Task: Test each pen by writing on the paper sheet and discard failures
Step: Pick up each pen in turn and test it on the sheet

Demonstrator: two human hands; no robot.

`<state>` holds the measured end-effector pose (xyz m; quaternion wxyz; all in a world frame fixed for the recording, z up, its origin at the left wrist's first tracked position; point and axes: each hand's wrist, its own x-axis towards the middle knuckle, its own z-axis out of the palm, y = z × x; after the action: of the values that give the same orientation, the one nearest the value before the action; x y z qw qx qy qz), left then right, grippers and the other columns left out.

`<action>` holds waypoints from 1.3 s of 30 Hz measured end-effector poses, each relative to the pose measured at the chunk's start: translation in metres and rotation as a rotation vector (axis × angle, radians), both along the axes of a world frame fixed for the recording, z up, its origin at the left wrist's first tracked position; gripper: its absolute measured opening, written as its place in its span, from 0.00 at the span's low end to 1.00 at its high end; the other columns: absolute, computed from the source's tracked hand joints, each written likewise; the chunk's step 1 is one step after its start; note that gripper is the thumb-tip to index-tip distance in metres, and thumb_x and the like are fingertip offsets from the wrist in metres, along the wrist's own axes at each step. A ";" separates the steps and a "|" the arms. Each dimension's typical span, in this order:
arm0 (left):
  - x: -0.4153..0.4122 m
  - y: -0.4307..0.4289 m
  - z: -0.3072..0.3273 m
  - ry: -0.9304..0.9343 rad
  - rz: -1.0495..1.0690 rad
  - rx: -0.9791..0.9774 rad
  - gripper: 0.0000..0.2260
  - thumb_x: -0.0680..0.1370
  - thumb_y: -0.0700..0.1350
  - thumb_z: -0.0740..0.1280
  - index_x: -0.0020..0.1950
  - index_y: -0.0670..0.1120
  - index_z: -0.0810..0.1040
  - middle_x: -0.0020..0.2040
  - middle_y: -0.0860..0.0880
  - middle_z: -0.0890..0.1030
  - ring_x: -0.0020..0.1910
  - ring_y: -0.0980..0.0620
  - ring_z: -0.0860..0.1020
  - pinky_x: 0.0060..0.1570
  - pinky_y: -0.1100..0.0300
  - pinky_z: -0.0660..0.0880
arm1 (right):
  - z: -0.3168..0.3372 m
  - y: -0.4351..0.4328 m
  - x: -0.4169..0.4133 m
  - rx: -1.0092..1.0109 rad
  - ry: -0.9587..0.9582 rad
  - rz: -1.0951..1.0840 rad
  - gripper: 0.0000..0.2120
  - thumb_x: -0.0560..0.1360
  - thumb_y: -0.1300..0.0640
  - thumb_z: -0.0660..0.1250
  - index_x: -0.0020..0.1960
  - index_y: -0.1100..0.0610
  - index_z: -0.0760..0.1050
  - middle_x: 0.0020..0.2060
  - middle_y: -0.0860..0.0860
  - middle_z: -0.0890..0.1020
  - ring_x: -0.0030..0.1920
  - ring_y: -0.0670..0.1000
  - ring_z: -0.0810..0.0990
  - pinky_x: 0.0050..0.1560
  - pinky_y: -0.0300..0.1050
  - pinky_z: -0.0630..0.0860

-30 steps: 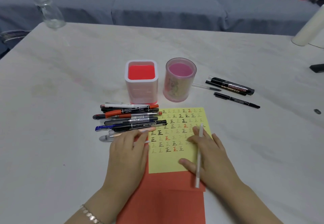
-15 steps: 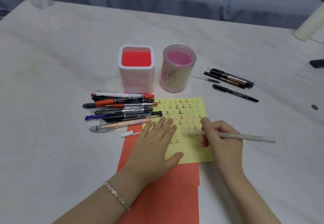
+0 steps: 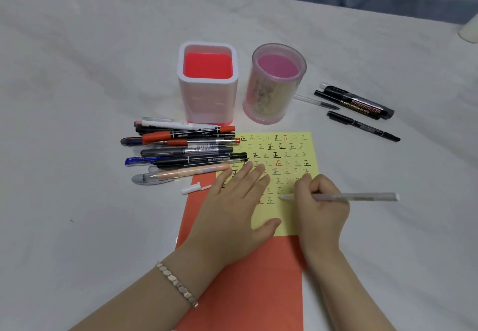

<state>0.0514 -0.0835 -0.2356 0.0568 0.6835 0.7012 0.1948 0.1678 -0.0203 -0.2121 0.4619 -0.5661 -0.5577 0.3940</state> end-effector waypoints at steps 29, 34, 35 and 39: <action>0.000 -0.001 0.002 -0.021 0.001 0.002 0.30 0.69 0.63 0.59 0.65 0.47 0.75 0.69 0.49 0.72 0.70 0.51 0.66 0.67 0.49 0.57 | 0.019 0.000 0.018 -0.164 0.075 0.165 0.12 0.72 0.59 0.69 0.33 0.62 0.72 0.22 0.45 0.75 0.26 0.40 0.72 0.28 0.28 0.67; -0.001 0.000 0.001 -0.030 0.000 -0.010 0.31 0.68 0.66 0.59 0.64 0.49 0.75 0.69 0.49 0.71 0.70 0.51 0.66 0.67 0.49 0.56 | 0.029 0.001 0.036 -0.202 -0.144 0.401 0.09 0.71 0.59 0.70 0.33 0.57 0.75 0.30 0.51 0.82 0.35 0.47 0.80 0.36 0.35 0.73; -0.001 0.000 0.001 -0.033 0.001 -0.007 0.31 0.68 0.66 0.59 0.64 0.49 0.75 0.69 0.49 0.71 0.70 0.51 0.66 0.67 0.49 0.56 | 0.030 0.001 0.036 -0.212 -0.194 0.434 0.11 0.71 0.59 0.69 0.31 0.57 0.74 0.29 0.51 0.82 0.35 0.48 0.80 0.38 0.39 0.74; 0.000 -0.001 0.000 -0.035 0.002 -0.010 0.32 0.68 0.66 0.58 0.64 0.49 0.75 0.68 0.49 0.72 0.70 0.52 0.66 0.67 0.49 0.55 | 0.034 0.004 0.035 -0.224 -0.234 0.416 0.15 0.73 0.59 0.66 0.31 0.63 0.70 0.27 0.52 0.81 0.34 0.51 0.78 0.36 0.39 0.72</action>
<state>0.0514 -0.0843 -0.2352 0.0723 0.6790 0.7017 0.2035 0.2032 -0.0165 -0.1778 0.2376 -0.5286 -0.6646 0.4716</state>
